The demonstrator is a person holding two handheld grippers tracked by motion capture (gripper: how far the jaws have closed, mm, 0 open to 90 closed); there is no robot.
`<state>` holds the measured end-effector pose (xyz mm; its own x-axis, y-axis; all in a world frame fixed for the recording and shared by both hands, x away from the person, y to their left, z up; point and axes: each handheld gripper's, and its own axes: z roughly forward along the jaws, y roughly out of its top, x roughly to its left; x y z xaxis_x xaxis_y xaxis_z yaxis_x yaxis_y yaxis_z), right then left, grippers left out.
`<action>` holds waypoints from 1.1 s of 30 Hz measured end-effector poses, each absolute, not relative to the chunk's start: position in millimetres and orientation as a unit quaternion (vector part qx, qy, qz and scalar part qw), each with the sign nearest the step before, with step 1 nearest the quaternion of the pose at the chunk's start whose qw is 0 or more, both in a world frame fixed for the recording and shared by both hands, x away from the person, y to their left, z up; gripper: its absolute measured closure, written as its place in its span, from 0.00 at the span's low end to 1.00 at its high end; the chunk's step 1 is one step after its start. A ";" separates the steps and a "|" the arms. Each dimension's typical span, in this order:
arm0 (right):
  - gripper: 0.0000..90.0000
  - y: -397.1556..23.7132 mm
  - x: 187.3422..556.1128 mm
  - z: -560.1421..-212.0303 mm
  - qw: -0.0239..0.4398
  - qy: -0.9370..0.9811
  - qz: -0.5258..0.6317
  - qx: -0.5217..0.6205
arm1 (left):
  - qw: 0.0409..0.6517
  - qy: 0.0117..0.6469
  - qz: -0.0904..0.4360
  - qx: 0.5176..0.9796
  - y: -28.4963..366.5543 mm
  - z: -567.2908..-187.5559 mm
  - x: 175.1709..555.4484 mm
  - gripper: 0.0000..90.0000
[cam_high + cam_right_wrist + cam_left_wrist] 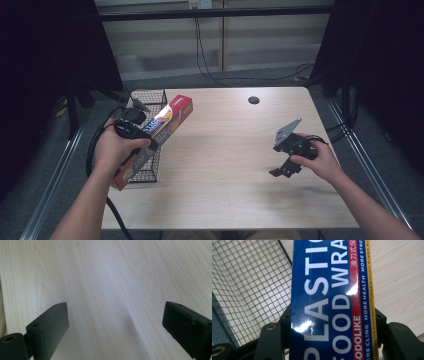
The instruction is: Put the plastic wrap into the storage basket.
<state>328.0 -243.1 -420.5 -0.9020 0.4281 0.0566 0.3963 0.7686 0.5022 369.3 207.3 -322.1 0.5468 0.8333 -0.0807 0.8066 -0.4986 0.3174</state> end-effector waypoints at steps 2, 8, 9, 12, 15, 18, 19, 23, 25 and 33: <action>0.07 -243.0 328.0 -420.7 0.032 0.940 0.259 0.219 | 0.160 0.483 0.041 0.860 209.2 -322.2 368.5 0.47; 0.07 -241.5 328.1 -422.2 0.034 0.941 0.258 0.214 | 0.162 0.497 0.045 0.852 217.0 -322.2 368.5 0.47; 0.07 -241.4 327.8 -422.4 0.033 0.941 0.257 0.215 | 0.161 0.501 0.044 0.849 218.0 -322.3 368.3 0.47; 0.07 -241.2 327.9 -422.5 0.032 0.942 0.257 0.213 | 0.160 0.510 0.044 0.844 221.3 -322.1 368.1 0.47; 0.07 -240.6 327.7 -422.9 0.031 0.942 0.257 0.213 | 0.159 0.517 0.046 0.840 225.1 -321.6 368.0 0.47; 0.07 -240.3 327.9 -423.4 0.033 0.943 0.258 0.210 | 0.160 0.522 0.045 0.837 228.6 -321.7 368.1 0.47; 0.07 -240.1 327.8 -423.6 0.032 0.943 0.258 0.209 | 0.163 0.527 0.047 0.833 229.3 -322.3 367.9 0.47; 0.07 -239.5 327.2 -423.9 0.033 0.942 0.257 0.212 | 0.157 0.533 0.050 0.830 232.6 -322.2 369.1 0.47; 0.07 -239.3 327.2 -424.1 0.032 0.943 0.258 0.209 | 0.156 0.541 0.050 0.825 234.4 -323.1 369.5 0.47; 0.07 -239.5 327.0 -424.4 0.033 0.943 0.259 0.208 | 0.155 0.570 0.052 0.806 242.4 -327.0 370.5 0.47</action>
<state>327.0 -239.5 -424.4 -0.9111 0.4096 0.0466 0.3758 0.7788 0.5022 370.5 242.4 -327.0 0.3458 0.9337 -0.0925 0.9017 -0.3034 0.3081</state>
